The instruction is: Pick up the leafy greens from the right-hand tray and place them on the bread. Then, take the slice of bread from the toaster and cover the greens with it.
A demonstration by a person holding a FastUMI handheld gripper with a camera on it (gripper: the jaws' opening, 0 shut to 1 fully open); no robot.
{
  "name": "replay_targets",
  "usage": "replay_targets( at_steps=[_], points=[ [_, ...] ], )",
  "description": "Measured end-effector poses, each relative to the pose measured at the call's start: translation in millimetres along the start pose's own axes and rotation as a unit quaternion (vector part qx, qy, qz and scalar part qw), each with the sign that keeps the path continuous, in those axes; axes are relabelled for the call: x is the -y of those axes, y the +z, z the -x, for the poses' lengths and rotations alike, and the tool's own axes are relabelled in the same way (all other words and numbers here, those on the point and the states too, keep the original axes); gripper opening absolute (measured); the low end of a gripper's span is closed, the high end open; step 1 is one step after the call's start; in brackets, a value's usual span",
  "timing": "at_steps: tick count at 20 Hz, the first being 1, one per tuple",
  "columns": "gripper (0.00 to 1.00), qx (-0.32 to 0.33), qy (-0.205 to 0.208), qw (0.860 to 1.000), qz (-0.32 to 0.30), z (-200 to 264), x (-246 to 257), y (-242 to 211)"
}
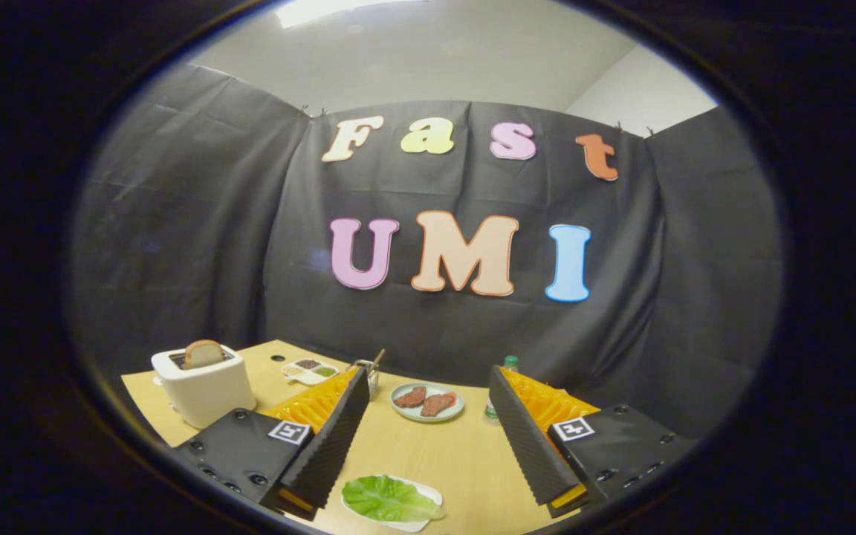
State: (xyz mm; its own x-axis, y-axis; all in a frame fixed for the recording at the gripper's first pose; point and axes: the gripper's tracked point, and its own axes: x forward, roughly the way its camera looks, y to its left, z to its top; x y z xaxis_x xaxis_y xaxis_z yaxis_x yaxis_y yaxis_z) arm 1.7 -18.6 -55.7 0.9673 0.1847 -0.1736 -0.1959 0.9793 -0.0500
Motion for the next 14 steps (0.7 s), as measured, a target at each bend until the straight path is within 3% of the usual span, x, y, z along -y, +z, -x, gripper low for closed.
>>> replay_targets(
  at_steps=[14],
  points=[
    [1.00,-0.093,0.104,0.990,0.026,-15,-11,-79]
  ],
)
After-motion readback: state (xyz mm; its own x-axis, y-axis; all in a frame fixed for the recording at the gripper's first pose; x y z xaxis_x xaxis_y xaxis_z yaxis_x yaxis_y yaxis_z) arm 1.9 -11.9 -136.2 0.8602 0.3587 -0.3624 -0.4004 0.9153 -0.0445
